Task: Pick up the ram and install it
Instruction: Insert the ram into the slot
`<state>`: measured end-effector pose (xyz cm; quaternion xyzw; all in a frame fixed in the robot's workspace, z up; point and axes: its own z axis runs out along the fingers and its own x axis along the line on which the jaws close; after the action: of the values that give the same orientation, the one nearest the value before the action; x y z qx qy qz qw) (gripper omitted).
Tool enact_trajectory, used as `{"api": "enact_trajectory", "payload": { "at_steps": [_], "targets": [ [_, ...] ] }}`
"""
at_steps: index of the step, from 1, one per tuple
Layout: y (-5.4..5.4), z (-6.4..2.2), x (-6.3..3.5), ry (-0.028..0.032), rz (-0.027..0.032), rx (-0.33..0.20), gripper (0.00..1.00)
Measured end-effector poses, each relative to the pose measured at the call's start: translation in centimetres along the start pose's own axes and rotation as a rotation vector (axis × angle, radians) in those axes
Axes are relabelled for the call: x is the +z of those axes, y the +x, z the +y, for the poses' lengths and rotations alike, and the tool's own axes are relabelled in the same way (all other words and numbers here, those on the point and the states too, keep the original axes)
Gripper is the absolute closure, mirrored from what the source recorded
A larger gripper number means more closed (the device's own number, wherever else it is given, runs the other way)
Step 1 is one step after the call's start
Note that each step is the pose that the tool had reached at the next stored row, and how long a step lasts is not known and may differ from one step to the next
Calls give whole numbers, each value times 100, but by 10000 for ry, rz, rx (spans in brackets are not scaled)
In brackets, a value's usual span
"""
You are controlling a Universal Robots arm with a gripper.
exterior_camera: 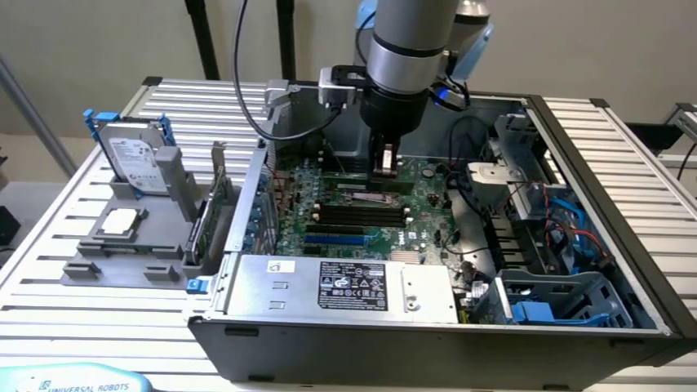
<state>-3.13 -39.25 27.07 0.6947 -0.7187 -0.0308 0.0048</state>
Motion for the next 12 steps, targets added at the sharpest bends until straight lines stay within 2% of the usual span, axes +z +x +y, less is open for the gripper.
{"api": "enact_trajectory", "payload": {
  "at_steps": [12],
  "targets": [
    [26, 3, 139, 5, 224, -36, 87]
  ]
}}
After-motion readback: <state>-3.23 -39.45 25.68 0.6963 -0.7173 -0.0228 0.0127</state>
